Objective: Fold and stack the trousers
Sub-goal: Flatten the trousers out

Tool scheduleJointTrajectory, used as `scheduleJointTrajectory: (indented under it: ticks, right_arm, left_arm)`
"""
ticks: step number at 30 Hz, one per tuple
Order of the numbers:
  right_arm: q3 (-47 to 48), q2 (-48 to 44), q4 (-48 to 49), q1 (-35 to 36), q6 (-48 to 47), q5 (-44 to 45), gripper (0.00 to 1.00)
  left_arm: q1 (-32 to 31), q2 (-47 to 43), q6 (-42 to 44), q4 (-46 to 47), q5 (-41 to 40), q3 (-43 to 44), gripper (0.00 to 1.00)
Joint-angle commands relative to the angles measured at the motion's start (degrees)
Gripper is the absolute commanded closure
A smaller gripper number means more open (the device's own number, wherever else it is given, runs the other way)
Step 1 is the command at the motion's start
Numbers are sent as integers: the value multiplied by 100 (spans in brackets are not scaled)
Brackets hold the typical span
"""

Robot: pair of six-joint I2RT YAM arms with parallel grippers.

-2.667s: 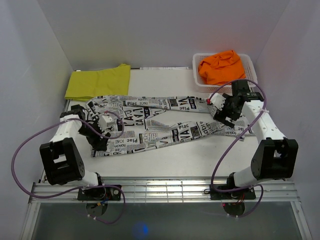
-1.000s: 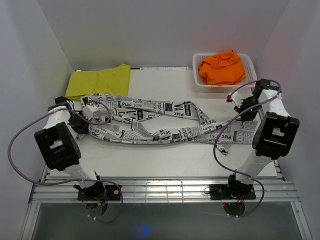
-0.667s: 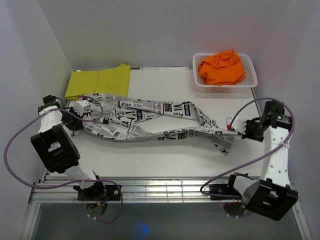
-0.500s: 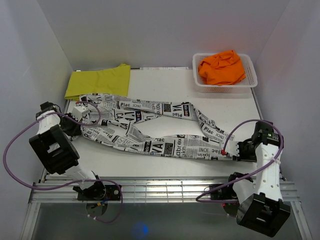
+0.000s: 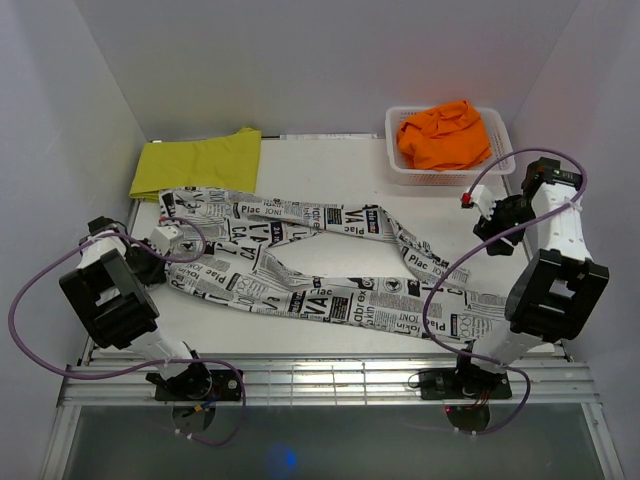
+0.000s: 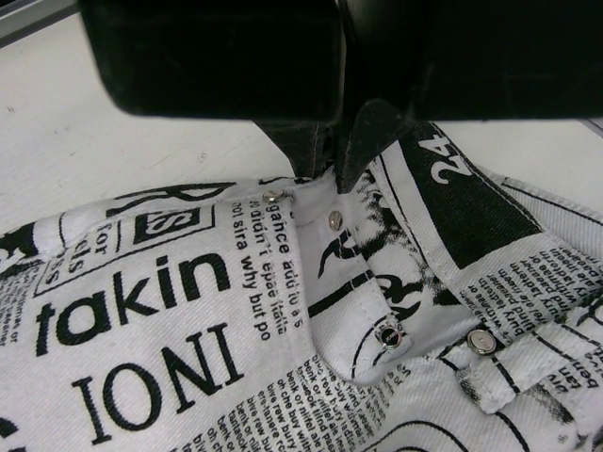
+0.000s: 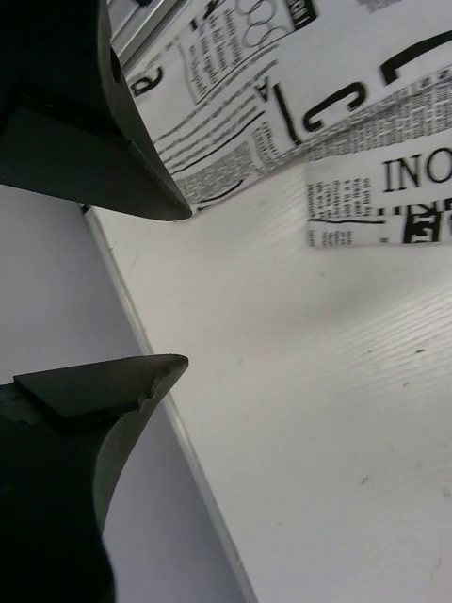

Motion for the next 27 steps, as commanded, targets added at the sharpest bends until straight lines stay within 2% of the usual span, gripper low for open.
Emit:
scheduleJointTrajectory:
  ticks: [1, 5, 11, 17, 18, 19, 21, 22, 23, 24, 27]
  right_arm:
    - [97, 342, -222, 285, 1495, -723, 36]
    - [-500, 606, 875, 637, 2417, -671, 36]
    - [-1072, 1011, 1861, 716, 3166, -373, 34]
    - [-1810, 1108, 2653, 830, 3352, -12, 37]
    - [-1872, 1082, 2689, 857, 3334, -2, 39]
    - [-1968, 1012, 2715, 875, 3282, -2, 48]
    - [-1995, 958, 2724, 927, 3246, 41, 60]
    - [-1952, 906, 2672, 927, 3194, 42, 79]
    - [-1925, 862, 2654, 927, 3176, 137, 87]
    - [-1899, 792, 2636, 919, 3141, 199, 92]
    - [-1697, 362, 2505, 822, 2843, 358, 92]
  left_arm:
    - [32, -220, 91, 97, 138, -39, 100]
    - [24, -185, 56, 70, 155, -48, 100]
    - [24, -237, 64, 44, 155, -118, 100]
    - [15, -176, 38, 44, 68, -153, 100]
    - [24, -176, 29, 44, 68, -153, 100]
    - [24, -184, 38, 44, 59, -153, 100]
    - [24, -202, 29, 44, 41, -144, 100]
    - [24, -219, 20, 44, 41, -153, 100]
    - [24, -228, 29, 44, 24, -144, 100]
    - [24, -255, 29, 44, 6, -161, 100]
    - [32, -386, 126, 53, -46, -258, 100]
